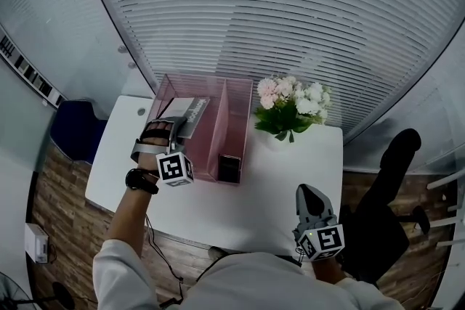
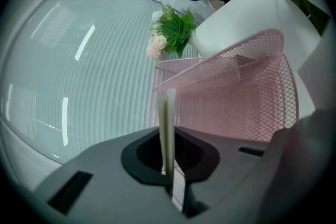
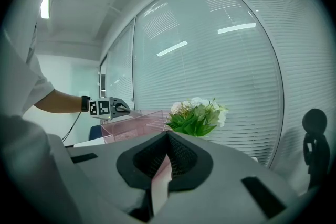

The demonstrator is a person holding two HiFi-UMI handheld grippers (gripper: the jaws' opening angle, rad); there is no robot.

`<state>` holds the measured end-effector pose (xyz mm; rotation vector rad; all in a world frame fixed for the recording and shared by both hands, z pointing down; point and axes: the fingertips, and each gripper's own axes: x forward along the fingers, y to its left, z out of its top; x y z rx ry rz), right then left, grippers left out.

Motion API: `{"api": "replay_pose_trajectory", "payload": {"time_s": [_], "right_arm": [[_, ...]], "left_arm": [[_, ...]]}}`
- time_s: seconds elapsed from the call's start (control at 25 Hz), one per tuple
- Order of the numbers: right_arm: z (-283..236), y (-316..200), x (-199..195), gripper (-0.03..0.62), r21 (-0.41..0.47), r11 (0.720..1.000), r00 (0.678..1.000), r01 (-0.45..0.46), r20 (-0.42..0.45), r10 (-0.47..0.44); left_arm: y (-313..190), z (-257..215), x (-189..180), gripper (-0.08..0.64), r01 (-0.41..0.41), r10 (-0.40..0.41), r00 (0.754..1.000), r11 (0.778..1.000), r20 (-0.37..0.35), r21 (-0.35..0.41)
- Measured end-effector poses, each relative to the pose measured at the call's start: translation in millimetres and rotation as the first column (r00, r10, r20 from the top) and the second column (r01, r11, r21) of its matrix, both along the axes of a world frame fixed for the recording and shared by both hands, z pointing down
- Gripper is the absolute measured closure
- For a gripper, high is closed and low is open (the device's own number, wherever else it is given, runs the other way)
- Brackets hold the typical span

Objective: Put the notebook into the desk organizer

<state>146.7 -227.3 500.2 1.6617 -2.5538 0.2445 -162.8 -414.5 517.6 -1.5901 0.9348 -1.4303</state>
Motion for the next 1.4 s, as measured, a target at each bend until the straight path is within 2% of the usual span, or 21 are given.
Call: {"api": "replay_pose_trajectory", "payload": {"time_s": [0.32, 0.52, 0.68, 0.8, 0.92, 1.04, 1.16, 1.4], "right_arm": [[0, -1, 7, 0.580, 0.003, 1.000, 1.000, -0.012, 0.010, 0.012], [0, 0, 13, 0.580, 0.000, 1.000, 1.000, -0.021, 0.011, 0.021], [1, -1, 15, 0.580, 0.001, 1.000, 1.000, -0.022, 0.012, 0.022], [0, -2, 14, 0.580, 0.002, 1.000, 1.000, -0.025, 0.016, 0.025], [-1, -2, 13, 0.580, 0.005, 1.000, 1.000, -0.025, 0.018, 0.025], [-1, -2, 13, 0.580, 0.004, 1.000, 1.000, -0.026, 0.018, 0.026], [0, -2, 13, 0.580, 0.003, 1.000, 0.999, -0.028, 0.021, 0.028], [1, -3, 18, 0.580, 0.001, 0.999, 0.999, -0.041, 0.022, 0.041]], "left_arm": [[-2, 16, 5, 0.541, 0.003, 0.000, 0.999, 0.994, 0.034, -0.107], [1, 29, 2, 0.526, 0.017, -0.006, 0.998, 0.983, 0.060, -0.183], [4, 41, 0, 0.497, 0.031, -0.013, 0.997, 0.964, 0.070, -0.263], [6, 43, 1, 0.426, 0.041, -0.017, 0.997, 0.945, 0.075, -0.324], [9, 48, -1, 0.394, 0.048, -0.018, 0.996, 0.922, 0.083, -0.385], [12, 52, -2, 0.360, 0.058, -0.022, 0.996, 0.880, 0.082, -0.471], [14, 53, -4, 0.331, 0.071, -0.029, 0.996, 0.823, 0.083, -0.564], [29, 55, -8, 0.208, 0.080, -0.031, 0.996, 0.680, 0.081, -0.729]]}}
